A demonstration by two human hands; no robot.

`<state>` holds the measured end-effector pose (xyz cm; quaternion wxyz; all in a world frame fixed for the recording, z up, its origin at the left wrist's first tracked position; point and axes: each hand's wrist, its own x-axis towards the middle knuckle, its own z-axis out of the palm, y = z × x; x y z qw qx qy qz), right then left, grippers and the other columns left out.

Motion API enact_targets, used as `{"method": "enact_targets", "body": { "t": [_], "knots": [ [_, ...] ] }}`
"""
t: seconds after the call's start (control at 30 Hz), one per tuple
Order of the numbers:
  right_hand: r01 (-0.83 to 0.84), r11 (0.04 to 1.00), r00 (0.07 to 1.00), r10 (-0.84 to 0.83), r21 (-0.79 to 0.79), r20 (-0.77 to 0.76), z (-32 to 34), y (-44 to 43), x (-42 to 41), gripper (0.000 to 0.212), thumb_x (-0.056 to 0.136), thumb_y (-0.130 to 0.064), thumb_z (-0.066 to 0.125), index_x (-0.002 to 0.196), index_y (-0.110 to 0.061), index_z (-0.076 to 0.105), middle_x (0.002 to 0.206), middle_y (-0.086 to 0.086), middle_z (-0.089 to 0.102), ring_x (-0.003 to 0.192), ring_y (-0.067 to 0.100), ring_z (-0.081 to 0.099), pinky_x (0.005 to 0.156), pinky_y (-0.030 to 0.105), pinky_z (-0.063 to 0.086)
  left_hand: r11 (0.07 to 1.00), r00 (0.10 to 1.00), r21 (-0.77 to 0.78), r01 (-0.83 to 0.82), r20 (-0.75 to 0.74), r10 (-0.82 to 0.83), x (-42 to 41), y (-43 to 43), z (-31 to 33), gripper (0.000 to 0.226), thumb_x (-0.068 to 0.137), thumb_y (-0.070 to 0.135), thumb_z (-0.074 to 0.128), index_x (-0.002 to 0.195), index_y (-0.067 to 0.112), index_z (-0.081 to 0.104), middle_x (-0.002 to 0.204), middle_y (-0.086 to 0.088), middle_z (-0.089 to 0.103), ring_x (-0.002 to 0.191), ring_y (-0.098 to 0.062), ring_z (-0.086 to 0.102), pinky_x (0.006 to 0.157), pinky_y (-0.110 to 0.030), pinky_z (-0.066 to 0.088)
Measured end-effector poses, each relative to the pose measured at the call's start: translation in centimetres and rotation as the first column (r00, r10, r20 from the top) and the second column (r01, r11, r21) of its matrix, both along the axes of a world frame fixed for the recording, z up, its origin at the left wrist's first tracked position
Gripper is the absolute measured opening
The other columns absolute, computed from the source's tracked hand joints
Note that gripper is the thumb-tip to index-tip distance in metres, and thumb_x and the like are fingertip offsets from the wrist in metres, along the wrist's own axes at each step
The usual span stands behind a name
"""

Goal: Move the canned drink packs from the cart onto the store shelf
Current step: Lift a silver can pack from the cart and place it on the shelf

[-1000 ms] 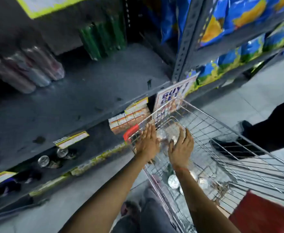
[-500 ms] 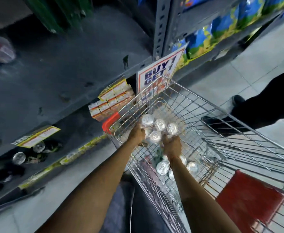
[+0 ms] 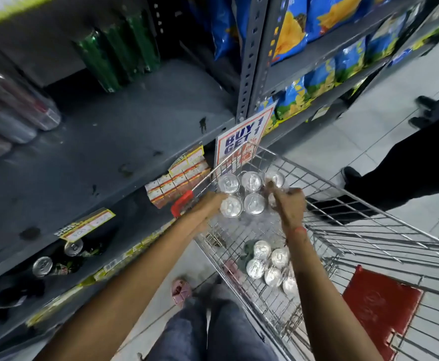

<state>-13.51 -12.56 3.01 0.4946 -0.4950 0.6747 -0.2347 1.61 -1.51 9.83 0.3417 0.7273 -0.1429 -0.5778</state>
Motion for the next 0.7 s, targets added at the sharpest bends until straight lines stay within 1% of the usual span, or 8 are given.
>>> {"method": "enact_targets", "body": {
  "t": [0.1,0.17,0.3,0.4,0.47,0.53,0.6,0.7],
  "knots": [
    [0.048,0.984,0.998,-0.043,-0.169,0.035,6.4,-0.3,1.0,0.065,0.061,-0.072,0.070,0.075,-0.011,0.054,0.062,-0.001,0.046,0.063,0.021,0.050,0.067,0.041,0.055,0.989,0.995,-0.139,-0.054,-0.095,0.041,1.1,1.3,5.4,0.016,0.094,0.018,0.043,0.088,0.021,0.057,0.074,0.004,0.057,0.064,-0.007,0.053,0.068,-0.022,0.046],
    [0.058,0.967,0.998,-0.048,-0.246,0.047,10.8,-0.3,2.1,0.057,0.068,-0.068,0.069,0.060,-0.017,0.045,0.055,-0.002,0.043,0.059,0.021,0.044,0.065,0.034,0.044,0.980,0.991,-0.186,-0.068,-0.124,0.045,2.2,2.1,8.7,0.015,0.091,0.015,0.043,0.082,0.019,0.054,0.064,0.004,0.051,0.046,-0.005,0.045,0.051,-0.016,0.035],
    [0.055,0.940,0.991,-0.010,-0.338,0.134,17.5,0.6,4.5,0.058,0.084,-0.055,0.063,0.051,-0.018,0.033,0.053,-0.002,0.036,0.056,0.020,0.036,0.064,0.035,0.034,0.962,0.969,-0.240,-0.132,-0.236,0.074,4.4,4.3,13.8,0.016,0.089,0.019,0.042,0.083,0.015,0.056,0.070,-0.001,0.040,0.057,-0.012,0.030,0.055,-0.021,0.026],
    [0.014,0.929,0.967,0.082,-0.370,0.243,20.3,1.7,7.2,0.058,0.086,-0.045,0.064,0.049,-0.018,0.028,0.049,-0.003,0.030,0.050,0.015,0.030,0.055,0.033,0.029,0.945,0.962,-0.266,-0.190,-0.245,0.124,5.6,6.7,16.7,0.022,0.089,0.025,0.043,0.084,0.011,0.060,0.087,-0.009,0.054,0.078,-0.022,0.047,0.075,-0.028,0.038],
    [-0.056,0.918,0.936,0.185,-0.393,0.300,21.1,2.7,9.5,0.050,0.084,-0.038,0.065,0.050,-0.018,0.034,0.050,-0.002,0.033,0.052,0.014,0.031,0.057,0.034,0.030,0.928,0.953,-0.275,-0.251,-0.237,0.187,6.9,8.4,17.8,0.027,0.090,0.025,0.040,0.091,0.008,0.061,0.099,-0.013,0.059,0.093,-0.026,0.052,0.088,-0.032,0.042],
    [-0.125,0.913,0.907,0.264,-0.388,0.328,21.4,3.9,11.8,0.044,0.082,-0.036,0.065,0.052,-0.019,0.036,0.053,-0.001,0.034,0.054,0.015,0.032,0.060,0.033,0.031,0.895,0.935,-0.295,-0.334,-0.226,0.274,8.5,10.1,18.4,0.026,0.091,0.024,0.038,0.088,0.010,0.060,0.089,-0.009,0.061,0.080,-0.021,0.056,0.077,-0.029,0.047],
    [-0.186,0.912,0.892,0.313,-0.366,0.326,21.3,5.4,14.2,0.047,0.083,-0.034,0.065,0.051,-0.020,0.034,0.051,-0.005,0.034,0.052,0.015,0.032,0.062,0.034,0.032,0.857,0.905,-0.302,-0.418,-0.215,0.366,10.0,11.9,18.8,0.026,0.091,0.024,0.038,0.083,0.011,0.058,0.078,-0.004,0.058,0.065,-0.015,0.051,0.064,-0.026,0.041],
    [-0.281,0.895,0.844,0.403,-0.348,0.355,21.0,7.7,17.7,0.046,0.078,-0.039,0.064,0.050,-0.021,0.032,0.045,-0.012,0.032,0.051,0.015,0.032,0.061,0.036,0.035,0.782,0.849,-0.331,-0.529,-0.186,0.495,11.9,14.5,19.2,0.025,0.092,0.022,0.039,0.082,0.013,0.060,0.081,-0.003,0.059,0.070,-0.013,0.052,0.070,-0.024,0.042]
  ]
}}
